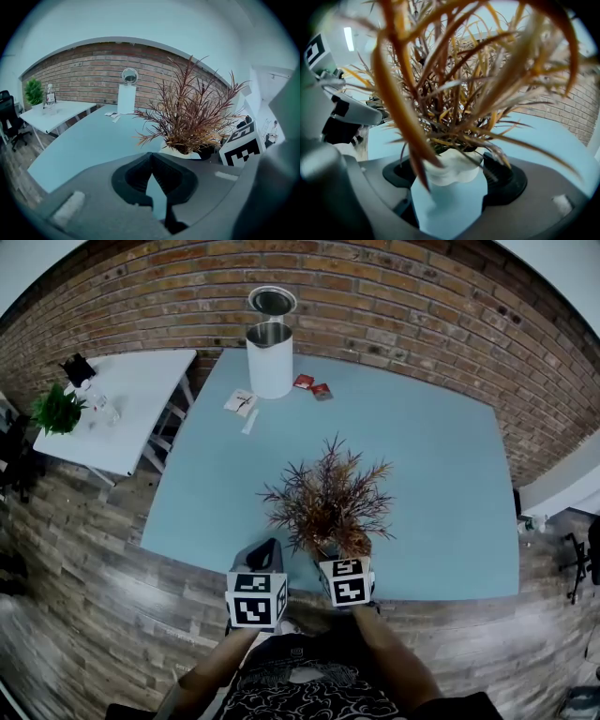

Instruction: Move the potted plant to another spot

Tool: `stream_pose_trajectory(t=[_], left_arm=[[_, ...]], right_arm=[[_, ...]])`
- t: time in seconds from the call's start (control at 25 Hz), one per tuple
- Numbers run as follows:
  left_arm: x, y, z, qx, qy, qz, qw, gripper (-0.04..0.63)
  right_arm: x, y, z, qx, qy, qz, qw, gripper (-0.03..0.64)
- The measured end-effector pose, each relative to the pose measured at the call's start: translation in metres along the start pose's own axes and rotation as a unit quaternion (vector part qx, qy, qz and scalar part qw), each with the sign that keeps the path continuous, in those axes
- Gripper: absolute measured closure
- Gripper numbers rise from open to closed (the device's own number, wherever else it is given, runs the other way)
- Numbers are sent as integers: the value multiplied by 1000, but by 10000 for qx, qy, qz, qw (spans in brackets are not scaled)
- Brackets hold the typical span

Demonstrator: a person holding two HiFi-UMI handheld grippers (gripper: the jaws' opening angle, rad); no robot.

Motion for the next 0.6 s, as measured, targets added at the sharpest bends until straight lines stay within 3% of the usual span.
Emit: stream_pose_trajectory(t=[0.6], left_arm=[[-13,-4,-17,17,-13,-57,10000,603]], right_arm=[[13,8,-25,97,92,22,9999,193]])
Point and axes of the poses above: the fingertips, and each gripper's own axes: x forward along the fingers, z to its right, y out of its top, the point moved 3 cm from there along -x, backward along the fingers, and after that the axes turned 13 degrees about z, right-handed, at the moved point
